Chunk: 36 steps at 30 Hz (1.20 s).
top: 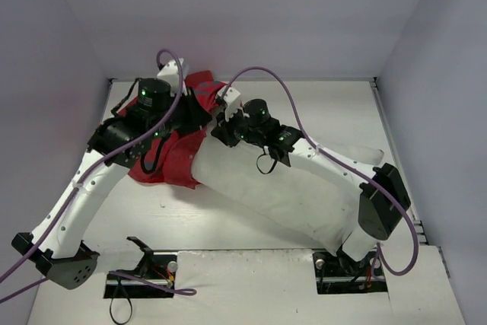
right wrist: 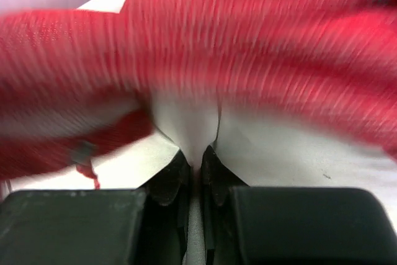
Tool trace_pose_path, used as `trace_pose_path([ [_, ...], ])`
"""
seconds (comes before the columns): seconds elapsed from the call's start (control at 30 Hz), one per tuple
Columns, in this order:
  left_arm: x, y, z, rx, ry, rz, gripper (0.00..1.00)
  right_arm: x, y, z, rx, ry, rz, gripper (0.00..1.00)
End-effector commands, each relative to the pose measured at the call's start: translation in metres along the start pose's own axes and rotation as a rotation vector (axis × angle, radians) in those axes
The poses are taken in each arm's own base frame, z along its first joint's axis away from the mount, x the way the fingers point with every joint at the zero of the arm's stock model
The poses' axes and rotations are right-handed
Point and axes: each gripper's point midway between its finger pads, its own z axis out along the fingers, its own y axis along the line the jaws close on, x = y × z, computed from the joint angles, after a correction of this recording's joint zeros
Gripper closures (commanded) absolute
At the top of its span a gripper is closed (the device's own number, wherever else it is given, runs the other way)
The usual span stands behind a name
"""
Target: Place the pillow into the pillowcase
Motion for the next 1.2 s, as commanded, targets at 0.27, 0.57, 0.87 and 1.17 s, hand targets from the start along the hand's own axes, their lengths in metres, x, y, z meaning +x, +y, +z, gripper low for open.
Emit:
trace_pose_path([
  [0.27,-0.045,-0.012,0.009,-0.039,-0.043,0.042,1.0,-0.062,0.008,-0.049,0.073,-0.19,-0.029,1.0],
  [0.57,-0.009,0.042,0.041,-0.228,0.034,0.085,0.52,0.014,-0.05,0.01,0.183,-0.022,0.051,1.0],
  [0.87,0.041,0.083,0.01,-0.317,0.057,0.093,0.34,0.028,-0.042,0.029,0.066,0.013,0.061,1.0],
  [1.17,0.077,0.103,0.049,-0.32,0.137,0.155,0.34,0.021,-0.033,0.026,0.025,0.001,0.056,1.0],
])
